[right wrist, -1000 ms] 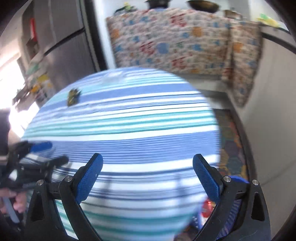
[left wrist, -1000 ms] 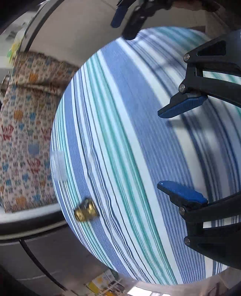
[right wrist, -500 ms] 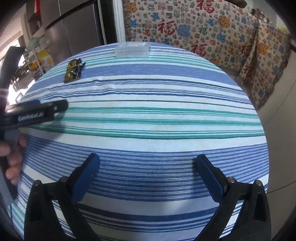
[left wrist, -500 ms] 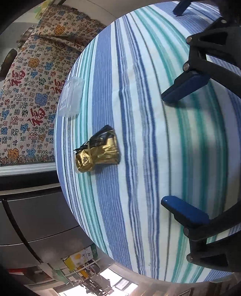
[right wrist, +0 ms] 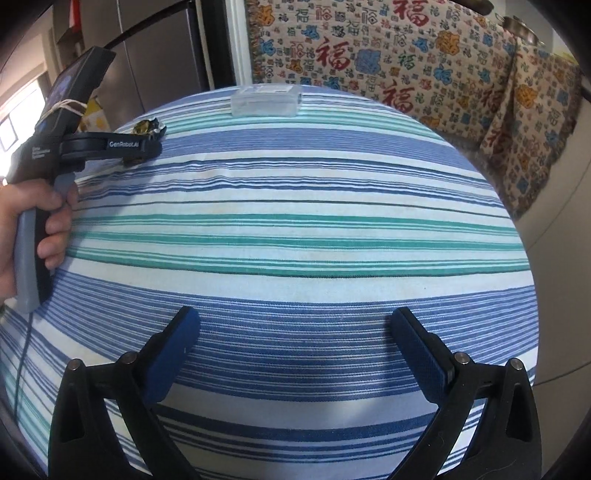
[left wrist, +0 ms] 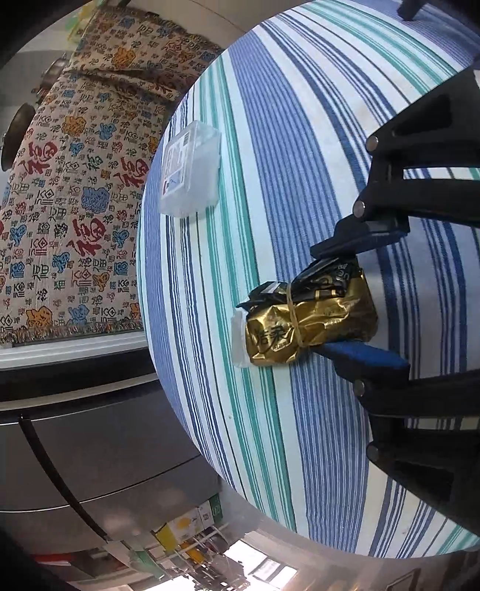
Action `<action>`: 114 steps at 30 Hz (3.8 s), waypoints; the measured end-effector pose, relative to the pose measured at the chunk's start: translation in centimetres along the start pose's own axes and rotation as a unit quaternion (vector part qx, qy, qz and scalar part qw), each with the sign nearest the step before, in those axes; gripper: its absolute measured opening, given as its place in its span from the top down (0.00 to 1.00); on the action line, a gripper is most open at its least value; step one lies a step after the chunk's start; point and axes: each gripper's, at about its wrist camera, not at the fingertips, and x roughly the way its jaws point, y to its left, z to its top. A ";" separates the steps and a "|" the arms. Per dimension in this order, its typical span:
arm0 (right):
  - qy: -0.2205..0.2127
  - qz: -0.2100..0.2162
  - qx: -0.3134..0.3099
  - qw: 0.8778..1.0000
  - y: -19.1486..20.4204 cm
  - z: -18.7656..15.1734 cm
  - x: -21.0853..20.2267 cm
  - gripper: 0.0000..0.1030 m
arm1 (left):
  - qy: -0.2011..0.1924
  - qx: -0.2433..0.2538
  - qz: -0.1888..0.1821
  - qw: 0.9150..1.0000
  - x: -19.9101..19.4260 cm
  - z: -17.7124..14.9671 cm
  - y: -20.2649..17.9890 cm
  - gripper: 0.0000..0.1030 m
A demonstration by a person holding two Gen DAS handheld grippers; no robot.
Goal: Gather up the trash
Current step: 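Grasp the gold snack wrapper with the left gripper while the right gripper grasps the clear plastic box, then lift the gold wrapper with the left gripper while the right gripper lifts the clear box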
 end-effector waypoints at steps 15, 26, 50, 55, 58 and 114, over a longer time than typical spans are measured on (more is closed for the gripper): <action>0.018 0.139 -0.201 0.970 -2.2 16.7 12.5 0.00 | -0.003 0.015 -0.051 0.999 -1.7 -2.6 2.3 0.58; -0.014 0.143 -0.295 0.945 1.0 23.9 17.3 0.05 | -0.003 0.016 -0.064 0.998 -1.7 -2.5 2.4 0.57; -0.003 0.005 -0.013 1.000 3.5 0.0 0.3 0.02 | 0.018 0.019 -0.120 0.992 -7.3 -8.2 -0.3 0.53; 0.000 0.011 -0.017 1.000 3.5 -0.4 0.4 0.00 | 0.014 0.032 -0.096 0.995 -8.5 -9.8 -0.5 0.52; -0.002 0.022 -0.028 0.999 3.5 -0.9 0.0 0.00 | 0.000 0.060 -0.064 0.996 -8.7 -10.5 -1.6 0.41; 0.053 0.047 0.012 0.997 -0.1 3.0 -5.9 0.39 | -0.012 0.065 -0.136 0.989 -13.3 -8.2 -4.0 0.59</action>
